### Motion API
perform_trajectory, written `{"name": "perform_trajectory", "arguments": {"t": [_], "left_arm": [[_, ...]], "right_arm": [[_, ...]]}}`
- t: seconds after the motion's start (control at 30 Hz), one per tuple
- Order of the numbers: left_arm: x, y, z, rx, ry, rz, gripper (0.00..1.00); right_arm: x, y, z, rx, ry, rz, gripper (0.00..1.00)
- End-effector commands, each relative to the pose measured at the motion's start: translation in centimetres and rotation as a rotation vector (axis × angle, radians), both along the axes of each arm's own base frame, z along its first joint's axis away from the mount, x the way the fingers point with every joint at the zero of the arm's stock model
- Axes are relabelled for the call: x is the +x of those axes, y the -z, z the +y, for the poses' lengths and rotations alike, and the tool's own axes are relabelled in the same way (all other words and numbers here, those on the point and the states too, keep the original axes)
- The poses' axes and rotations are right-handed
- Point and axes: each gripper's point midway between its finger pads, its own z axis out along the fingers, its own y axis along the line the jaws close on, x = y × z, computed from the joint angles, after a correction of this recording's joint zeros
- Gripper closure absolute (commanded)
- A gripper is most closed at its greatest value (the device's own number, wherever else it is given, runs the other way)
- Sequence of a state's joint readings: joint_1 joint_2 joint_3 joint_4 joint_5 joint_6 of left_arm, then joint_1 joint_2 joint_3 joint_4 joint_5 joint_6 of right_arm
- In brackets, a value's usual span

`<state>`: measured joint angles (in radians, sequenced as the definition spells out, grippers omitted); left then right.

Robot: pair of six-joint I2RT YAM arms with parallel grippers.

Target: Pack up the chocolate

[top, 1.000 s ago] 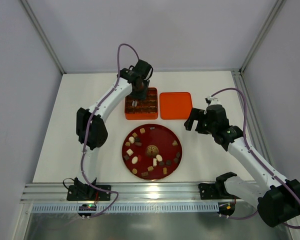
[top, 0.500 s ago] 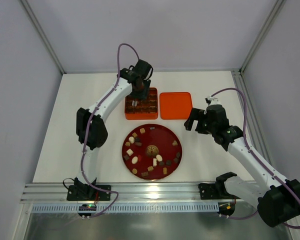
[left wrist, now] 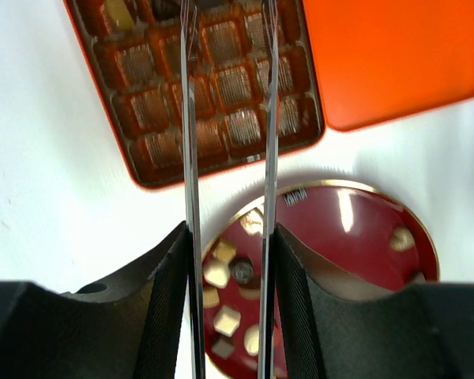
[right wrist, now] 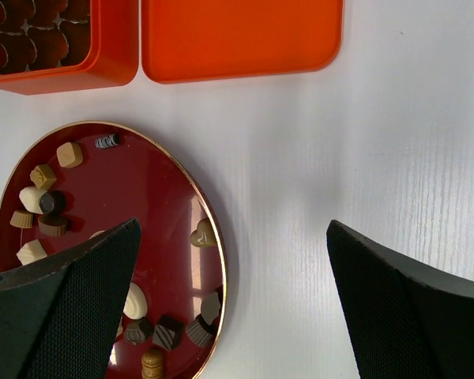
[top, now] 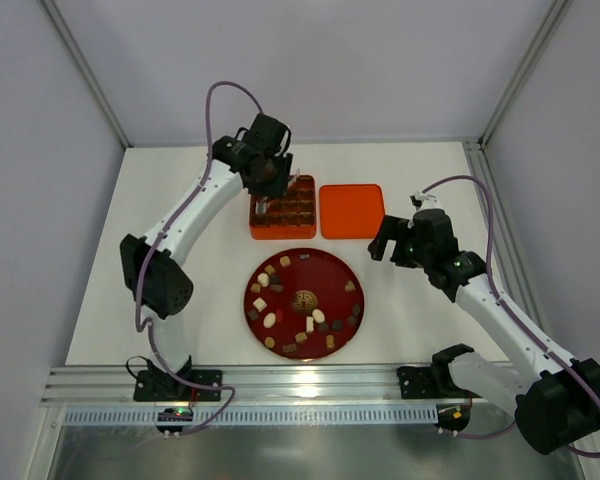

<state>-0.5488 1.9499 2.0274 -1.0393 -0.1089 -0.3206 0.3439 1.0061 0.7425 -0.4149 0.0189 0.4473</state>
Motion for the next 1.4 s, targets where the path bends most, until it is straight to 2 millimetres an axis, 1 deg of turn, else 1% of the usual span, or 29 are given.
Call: {"name": "perform_trajectory", "arguments": {"t": [0.0, 0.03, 0.07, 0.1, 0.13, 0.17, 0.2, 0.23, 0.27, 0.3, 0.33, 0.37, 0.4, 0.43, 0.47, 0.5, 0.57, 0.6, 0.67, 0.7, 0.8, 0.83, 0.93, 0.97, 1.13, 1.37], "left_arm": [[-3.3, -4.8, 0.6, -0.123, 0.001, -0.040, 0.56], [-4.3, -4.1, 1.0, -0.117, 0.005, -0.017, 0.57], [-5.0, -4.1, 1.1, -0.121, 0.010, -0.013, 0.57], [-6.0, -5.2, 1.7, -0.137, 0.010, -0.031, 0.56], [-7.0, -5.2, 1.9, -0.140, 0.014, -0.019, 0.57], [-8.1, -3.9, 2.2, -0.125, 0.022, 0.015, 0.56], [-9.0, -4.1, 2.5, -0.129, 0.027, 0.016, 0.57], [-10.2, -4.5, 3.0, -0.136, 0.033, 0.011, 0.57], [-11.5, -3.6, 3.4, -0.119, 0.039, 0.038, 0.57], [-12.4, -3.3, 3.7, -0.113, 0.043, 0.049, 0.56], [-13.5, -3.9, 4.2, -0.124, 0.048, 0.031, 0.56], [-14.8, -2.5, 4.4, -0.102, 0.057, 0.068, 0.56], [-15.5, -2.3, 4.6, -0.094, 0.056, 0.069, 0.56], [-16.5, -2.7, 5.0, -0.092, 0.062, 0.053, 0.56], [-17.2, -2.2, 5.6, -0.059, 0.043, 0.055, 0.56], [-18.3, -1.4, 5.7, -0.040, 0.060, 0.075, 0.56], [-19.8, -1.1, 5.9, -0.041, 0.066, 0.084, 0.55], [-20.5, -0.4, 6.1, -0.025, 0.069, 0.101, 0.55], [-21.8, -0.1, 5.9, -0.016, 0.093, 0.107, 0.54], [-22.4, 0.6, 6.0, 0.000, 0.090, 0.124, 0.53], [-23.4, 1.3, 6.2, -0.003, 0.085, 0.141, 0.53], [-23.8, 1.9, 6.2, 0.005, 0.090, 0.152, 0.53], [-24.4, 2.9, 6.3, 0.028, 0.092, 0.172, 0.53], [-24.5, 3.0, 6.1, 0.024, 0.100, 0.176, 0.53], [-24.9, 4.1, 5.3, 0.025, 0.108, 0.197, 0.54], [-24.7, 5.1, 4.8, 0.040, 0.114, 0.209, 0.54]], "right_arm": [[1.1, -1.8, 0.5, 0.025, -0.005, -0.063, 0.00], [1.2, -1.9, 0.4, 0.025, -0.004, -0.068, 0.00], [1.3, -1.8, 0.5, 0.025, -0.004, -0.068, 0.00], [1.3, -1.9, 0.5, 0.026, -0.005, -0.068, 0.00], [1.4, -1.9, 0.5, 0.026, -0.002, -0.069, 0.00], [1.4, -1.9, 0.5, 0.026, -0.006, -0.069, 0.00], [1.4, -2.0, 0.6, 0.028, -0.005, -0.072, 0.00], [1.3, -2.0, 1.1, 0.046, -0.031, -0.067, 0.00], [1.3, -2.1, 1.1, 0.047, -0.032, -0.067, 0.00], [1.2, -2.0, 1.2, 0.047, -0.034, -0.067, 0.00], [1.3, -2.2, 1.1, 0.049, -0.032, -0.071, 0.00], [1.3, -2.1, 1.2, 0.050, -0.032, -0.069, 0.00], [1.3, -2.1, 1.2, 0.052, -0.031, -0.070, 0.00], [1.2, -2.2, 1.2, 0.052, -0.031, -0.070, 0.00], [1.3, -2.2, 1.2, 0.054, -0.032, -0.071, 0.00], [1.3, -2.1, 1.2, 0.056, -0.031, -0.072, 0.00], [1.2, -2.1, 1.3, 0.063, -0.033, -0.071, 0.00], [1.1, -2.0, 1.3, 0.064, -0.032, -0.069, 0.00], [1.1, -1.9, 1.3, 0.062, -0.031, -0.066, 0.00], [1.1, -1.7, 1.2, 0.059, -0.028, -0.062, 0.00], [1.1, -1.5, 1.3, 0.062, -0.028, -0.060, 0.00], [1.0, -1.4, 1.3, 0.063, -0.028, -0.056, 0.00], [1.0, -1.2, 1.3, 0.064, -0.027, -0.054, 0.00], [1.0, -1.1, 1.3, 0.064, -0.027, -0.054, 0.00], [1.0, -0.8, 1.3, 0.062, -0.027, -0.048, 0.00], [1.0, -0.6, 1.2, 0.057, -0.028, -0.047, 0.00]]}}
